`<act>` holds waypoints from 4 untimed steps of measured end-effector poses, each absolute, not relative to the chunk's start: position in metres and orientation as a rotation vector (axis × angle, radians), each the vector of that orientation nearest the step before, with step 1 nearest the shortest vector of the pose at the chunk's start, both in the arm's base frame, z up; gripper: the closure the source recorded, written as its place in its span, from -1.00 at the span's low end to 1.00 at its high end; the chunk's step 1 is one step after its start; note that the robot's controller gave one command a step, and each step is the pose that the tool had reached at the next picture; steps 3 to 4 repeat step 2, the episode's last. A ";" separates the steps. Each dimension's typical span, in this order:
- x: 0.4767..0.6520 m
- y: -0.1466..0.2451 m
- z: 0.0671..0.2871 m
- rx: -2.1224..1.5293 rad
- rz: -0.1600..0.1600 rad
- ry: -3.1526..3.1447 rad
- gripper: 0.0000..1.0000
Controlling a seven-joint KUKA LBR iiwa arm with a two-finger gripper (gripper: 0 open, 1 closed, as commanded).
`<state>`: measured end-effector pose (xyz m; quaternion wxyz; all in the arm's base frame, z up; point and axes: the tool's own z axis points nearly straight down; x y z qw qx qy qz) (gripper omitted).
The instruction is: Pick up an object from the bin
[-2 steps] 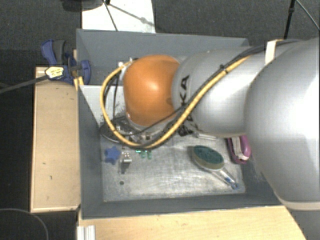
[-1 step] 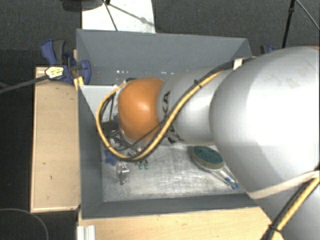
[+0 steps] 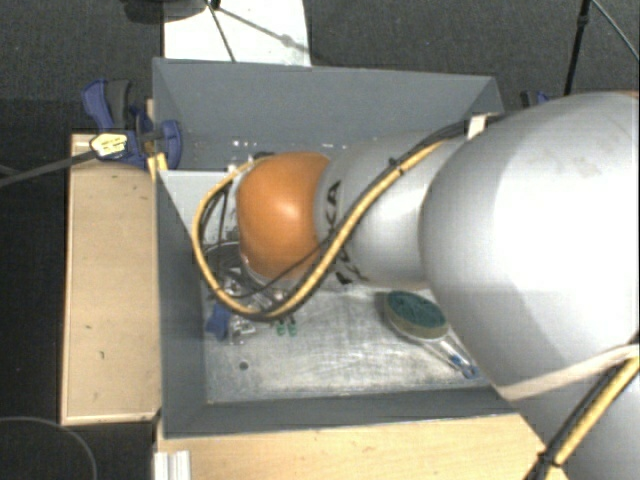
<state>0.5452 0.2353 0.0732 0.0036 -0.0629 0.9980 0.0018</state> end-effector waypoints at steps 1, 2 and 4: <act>0.561 0.235 0.190 -0.282 0.005 3.117 1.00; 0.567 0.235 0.289 -0.228 0.007 3.121 1.00; 0.567 0.235 0.289 -0.228 0.007 3.121 1.00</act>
Offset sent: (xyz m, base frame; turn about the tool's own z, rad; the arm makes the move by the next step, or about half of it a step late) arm 0.0134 -0.0008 0.1115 -0.0569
